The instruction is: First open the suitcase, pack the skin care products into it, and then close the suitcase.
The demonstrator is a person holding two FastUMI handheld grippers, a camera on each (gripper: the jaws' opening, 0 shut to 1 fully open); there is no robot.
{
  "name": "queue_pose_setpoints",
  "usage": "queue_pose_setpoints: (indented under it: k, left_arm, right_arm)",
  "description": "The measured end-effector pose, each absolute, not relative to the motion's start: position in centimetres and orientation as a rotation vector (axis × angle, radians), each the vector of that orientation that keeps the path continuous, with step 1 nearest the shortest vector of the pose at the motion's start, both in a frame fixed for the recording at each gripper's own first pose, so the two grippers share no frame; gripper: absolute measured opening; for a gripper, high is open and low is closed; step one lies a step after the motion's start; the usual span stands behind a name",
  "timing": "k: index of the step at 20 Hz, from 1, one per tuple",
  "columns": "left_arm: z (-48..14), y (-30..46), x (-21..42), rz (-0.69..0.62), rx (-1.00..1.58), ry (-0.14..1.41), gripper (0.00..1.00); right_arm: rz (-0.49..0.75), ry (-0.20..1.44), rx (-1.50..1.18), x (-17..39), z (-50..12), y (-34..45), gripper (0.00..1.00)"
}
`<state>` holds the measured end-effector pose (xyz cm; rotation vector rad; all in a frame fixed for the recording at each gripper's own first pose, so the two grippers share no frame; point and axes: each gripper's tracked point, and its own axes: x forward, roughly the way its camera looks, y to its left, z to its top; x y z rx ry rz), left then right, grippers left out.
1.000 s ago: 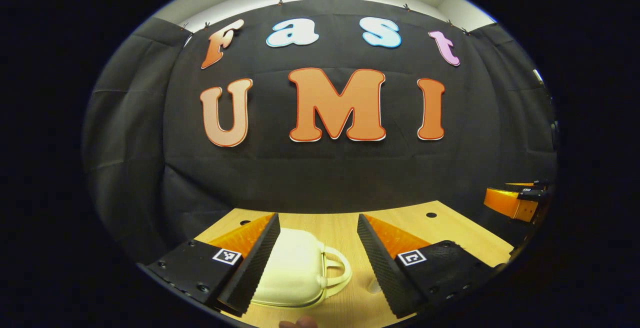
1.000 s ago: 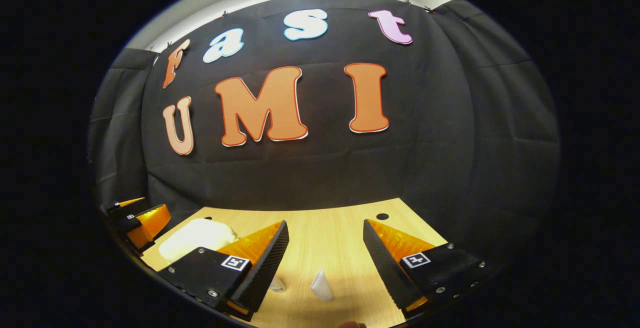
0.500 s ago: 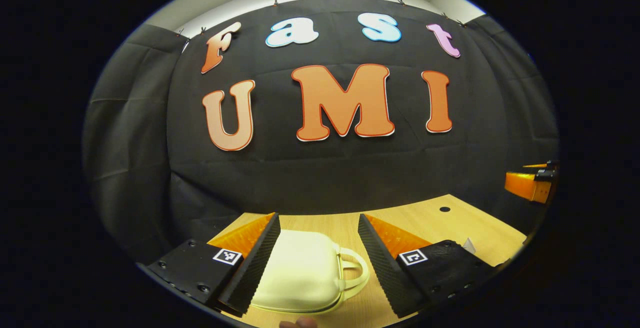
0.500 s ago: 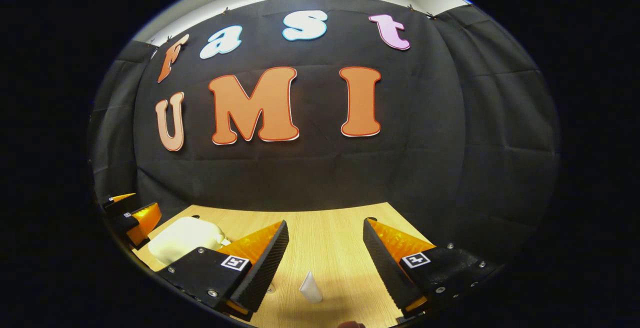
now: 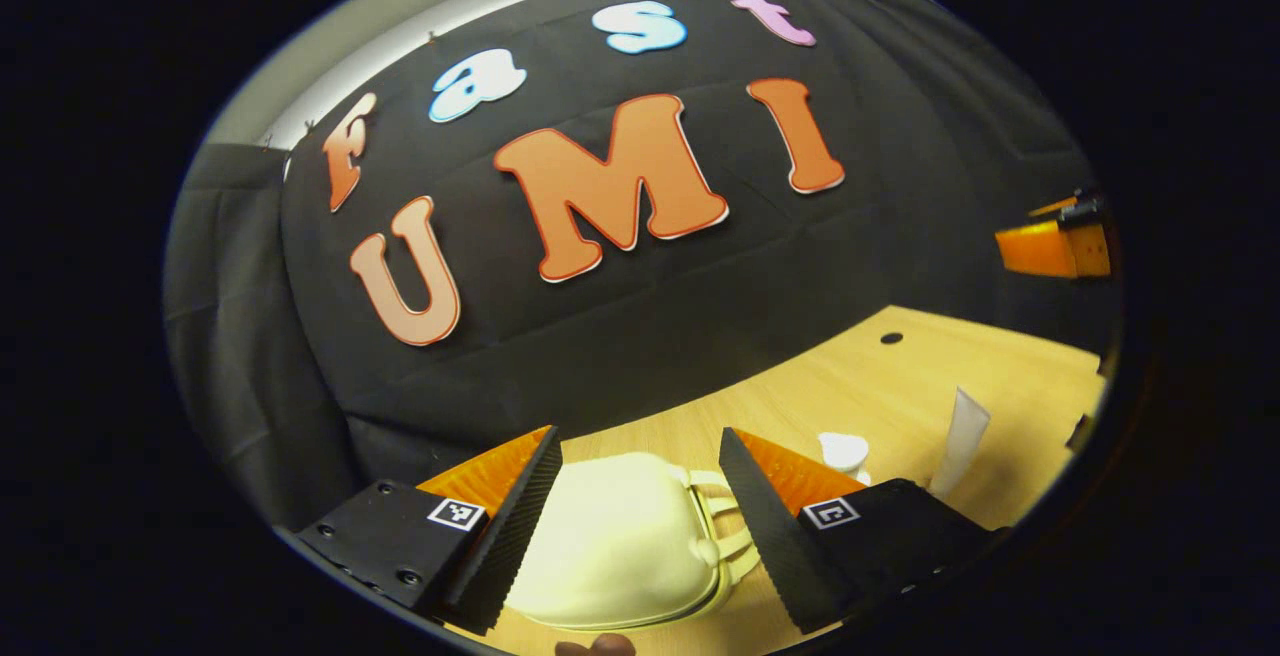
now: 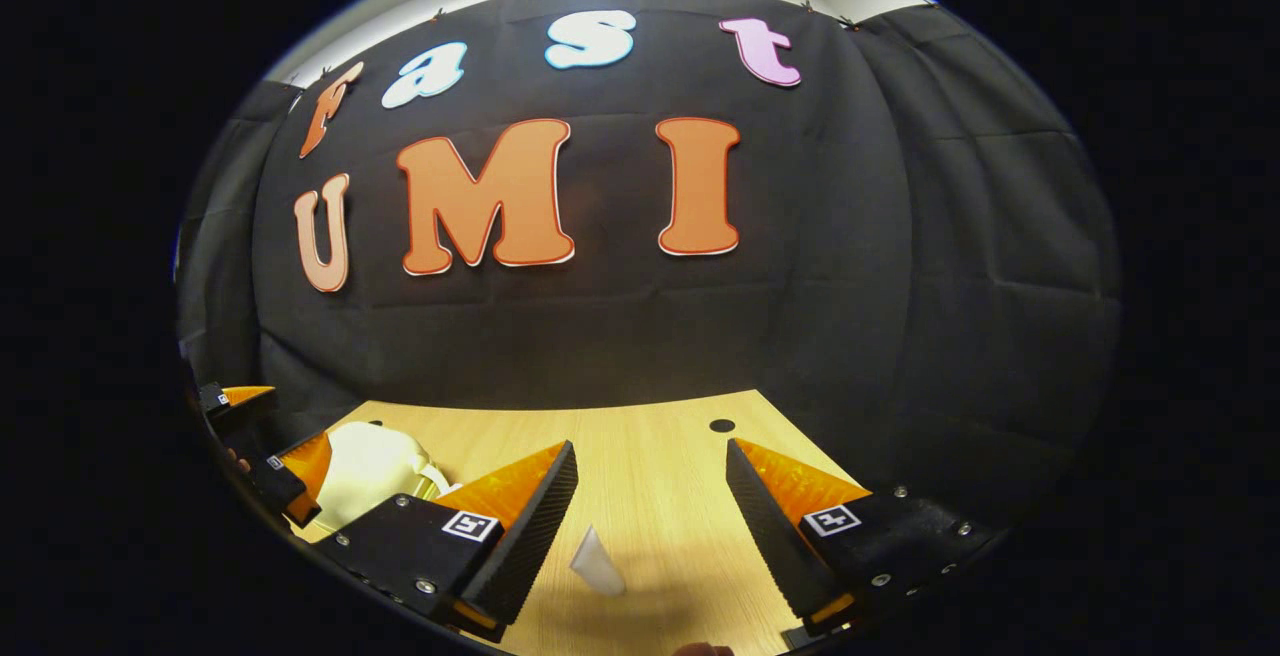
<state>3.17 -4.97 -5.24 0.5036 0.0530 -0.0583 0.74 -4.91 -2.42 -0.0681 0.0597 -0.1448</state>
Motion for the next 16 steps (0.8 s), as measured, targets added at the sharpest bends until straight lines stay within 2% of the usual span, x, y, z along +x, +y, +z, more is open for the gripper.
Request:
queue_pose_setpoints:
  k: [10,16]
  left_arm:
    - [-15.7,-8.1,3.7,-0.196,0.892,0.2,0.99]
    - [-19.6,-6.8,6.4,-0.157,1.085,0.261,0.99]
  right_arm:
    - [-0.257,0.136,-0.027,-1.4,-5.4,-10.1,0.95]
    - [-0.305,0.172,-0.014,-2.8,-6.8,-12.3,0.95]
